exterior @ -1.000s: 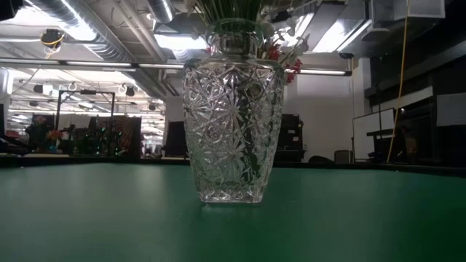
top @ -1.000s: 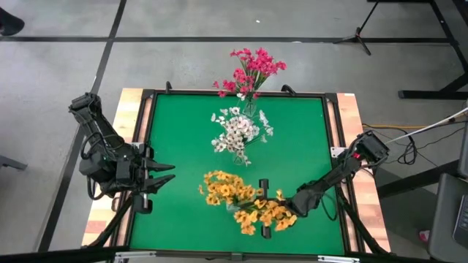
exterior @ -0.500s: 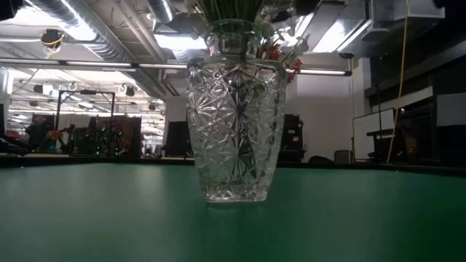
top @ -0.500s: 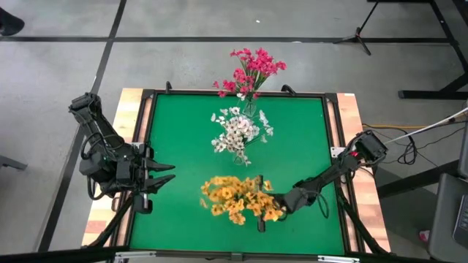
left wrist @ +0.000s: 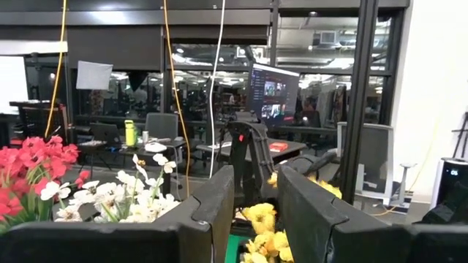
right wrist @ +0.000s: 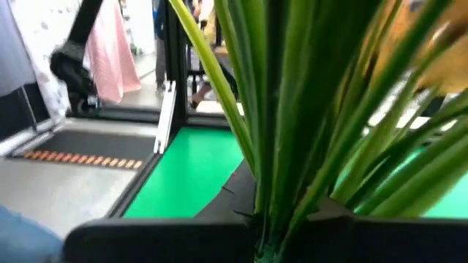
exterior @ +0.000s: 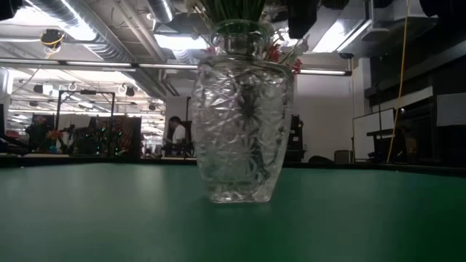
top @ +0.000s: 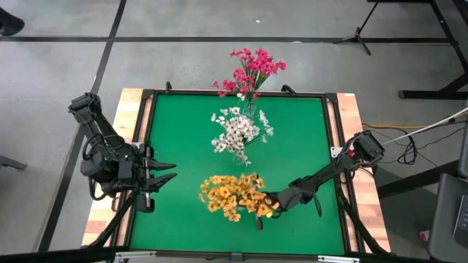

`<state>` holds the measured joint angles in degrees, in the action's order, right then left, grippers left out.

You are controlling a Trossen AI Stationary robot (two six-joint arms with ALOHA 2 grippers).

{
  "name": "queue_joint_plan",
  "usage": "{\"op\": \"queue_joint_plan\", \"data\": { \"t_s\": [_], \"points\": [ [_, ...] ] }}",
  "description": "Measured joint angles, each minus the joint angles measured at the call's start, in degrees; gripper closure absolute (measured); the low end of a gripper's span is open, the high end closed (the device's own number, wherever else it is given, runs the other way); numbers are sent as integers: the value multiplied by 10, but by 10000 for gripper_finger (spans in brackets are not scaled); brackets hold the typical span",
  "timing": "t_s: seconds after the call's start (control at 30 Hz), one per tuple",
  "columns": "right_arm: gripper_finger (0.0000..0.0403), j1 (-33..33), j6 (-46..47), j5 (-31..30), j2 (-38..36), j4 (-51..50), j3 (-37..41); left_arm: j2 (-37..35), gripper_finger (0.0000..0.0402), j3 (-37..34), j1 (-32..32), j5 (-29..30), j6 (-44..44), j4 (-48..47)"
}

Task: Sort flowers into vase by color
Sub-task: Put the yellow flowers into the bottom transparent vase

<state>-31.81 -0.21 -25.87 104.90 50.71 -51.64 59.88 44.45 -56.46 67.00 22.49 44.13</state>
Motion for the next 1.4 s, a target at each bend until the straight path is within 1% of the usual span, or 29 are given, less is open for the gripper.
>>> {"op": "queue_joint_plan", "data": {
  "t_s": [0.13,0.27,0.33,0.43,0.53,0.63,0.8,0.93,1.23,1.3,1.4],
  "points": [
    [388,0,12,4,0,-19,0,0,298,0,6,0,0,0],
    [363,0,25,4,0,-33,0,0,298,0,15,0,0,-2],
    [357,0,29,4,0,-42,0,0,298,0,18,0,0,-2],
    [359,0,33,5,0,-64,0,0,298,0,23,0,0,-3],
    [367,0,33,14,0,-71,0,0,298,0,26,0,0,-6],
    [371,0,32,10,0,-71,0,0,298,0,26,0,0,-8],
    [362,0,37,10,0,-71,0,0,298,0,26,0,0,-11],
    [331,0,46,15,0,-71,0,0,298,0,26,0,0,-11],
    [231,-1,62,15,-1,-91,-17,0,298,0,26,0,0,-11],
    [216,-1,69,14,-3,-115,-24,0,298,0,26,0,0,-11],
    [205,-1,86,13,-6,-151,-34,0,298,0,26,0,0,-11]
  ]
}}
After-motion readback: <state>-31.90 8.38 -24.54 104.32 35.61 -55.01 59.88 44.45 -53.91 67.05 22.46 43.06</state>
